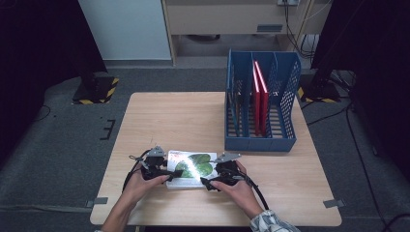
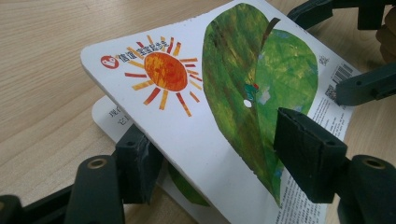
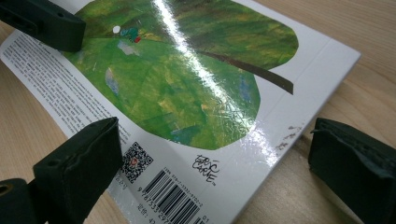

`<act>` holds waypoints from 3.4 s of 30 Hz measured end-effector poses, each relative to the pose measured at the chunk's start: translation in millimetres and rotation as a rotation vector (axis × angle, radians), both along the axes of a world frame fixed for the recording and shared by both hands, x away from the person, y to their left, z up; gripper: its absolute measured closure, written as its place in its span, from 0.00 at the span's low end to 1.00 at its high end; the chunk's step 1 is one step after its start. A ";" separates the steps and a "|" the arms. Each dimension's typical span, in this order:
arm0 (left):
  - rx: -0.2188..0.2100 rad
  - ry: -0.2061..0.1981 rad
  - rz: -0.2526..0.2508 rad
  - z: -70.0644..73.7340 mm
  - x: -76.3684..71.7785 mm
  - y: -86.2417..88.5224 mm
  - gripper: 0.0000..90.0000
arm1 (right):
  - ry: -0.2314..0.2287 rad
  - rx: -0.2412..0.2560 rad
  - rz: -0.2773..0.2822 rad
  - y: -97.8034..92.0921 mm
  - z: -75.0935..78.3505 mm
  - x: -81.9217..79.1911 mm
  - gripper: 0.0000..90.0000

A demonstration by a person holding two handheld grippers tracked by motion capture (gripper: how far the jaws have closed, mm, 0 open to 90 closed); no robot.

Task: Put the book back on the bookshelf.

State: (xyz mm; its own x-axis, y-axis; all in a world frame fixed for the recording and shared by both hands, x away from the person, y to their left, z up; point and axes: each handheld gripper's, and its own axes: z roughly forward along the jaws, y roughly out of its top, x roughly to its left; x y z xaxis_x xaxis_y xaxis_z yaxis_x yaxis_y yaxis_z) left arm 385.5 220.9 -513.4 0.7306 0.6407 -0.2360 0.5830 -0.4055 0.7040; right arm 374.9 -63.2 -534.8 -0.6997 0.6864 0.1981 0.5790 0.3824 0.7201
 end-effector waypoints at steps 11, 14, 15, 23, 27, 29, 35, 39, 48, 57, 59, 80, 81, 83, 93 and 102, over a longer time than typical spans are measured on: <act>-0.003 -0.025 -0.015 2.7 -4.8 0.5 0.43 | 0.002 0.013 -0.008 -2.4 -0.7 3.0 0.01; -0.007 -0.026 -0.016 2.8 -5.1 1.0 0.44 | 0.002 0.023 -0.009 -2.1 -1.5 5.7 0.00; -0.008 -0.028 -0.017 3.1 -5.3 1.1 0.45 | 0.013 0.026 -0.015 -2.1 -1.1 6.9 0.01; -0.009 -0.047 -0.021 4.7 -7.8 1.1 0.46 | 0.042 0.052 -0.010 -3.4 0.5 17.0 0.04; -0.011 -0.058 -0.020 5.7 -9.5 1.1 0.47 | 0.048 0.073 -0.009 -3.8 0.6 18.9 0.06; -0.009 -0.060 -0.023 6.1 -9.3 1.3 0.47 | 0.060 0.070 -0.009 -3.3 1.7 18.9 0.06; -0.008 -0.096 -0.018 11.1 -9.8 2.6 0.49 | 0.031 0.056 -0.023 -6.4 11.6 17.8 0.15; -0.010 -0.114 -0.008 14.0 -10.2 4.2 0.52 | -0.003 0.055 -0.027 -7.1 16.7 18.0 0.19; 0.000 -0.159 0.022 21.7 -7.8 7.6 0.57 | -0.073 0.025 -0.040 -5.5 31.1 20.5 0.31; 0.003 -0.170 0.037 24.0 -5.6 11.3 0.58 | -0.095 0.001 -0.053 0.8 38.3 25.2 0.33; 0.003 -0.170 0.037 24.2 -5.4 11.5 0.58 | -0.096 -0.003 -0.056 1.7 39.0 25.2 0.33; 0.024 -0.200 0.075 28.6 10.0 19.2 0.61 | -0.124 -0.023 -0.056 10.9 49.1 37.3 0.36; 0.027 -0.206 0.084 29.3 12.4 20.2 0.61 | -0.125 -0.021 -0.057 11.8 50.1 37.8 0.37; 0.031 -0.214 0.092 29.9 15.0 21.1 0.62 | -0.141 -0.025 -0.052 13.5 53.8 40.3 0.37; 0.038 -0.230 0.107 30.5 27.4 20.1 0.64 | -0.177 -0.059 -0.055 16.8 60.2 49.9 0.37; 0.046 -0.249 0.118 30.4 26.8 19.4 0.65 | -0.197 -0.070 -0.051 17.4 64.0 50.0 0.38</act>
State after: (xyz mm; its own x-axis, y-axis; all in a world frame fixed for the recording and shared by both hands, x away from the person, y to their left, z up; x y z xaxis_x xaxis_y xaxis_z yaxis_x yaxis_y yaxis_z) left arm 412.3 240.3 -483.0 0.6824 0.7304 -0.0274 0.4395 -0.3801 0.8138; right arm 424.9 -45.8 -470.9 -0.6838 0.7295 0.0115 0.4501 0.4094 0.7936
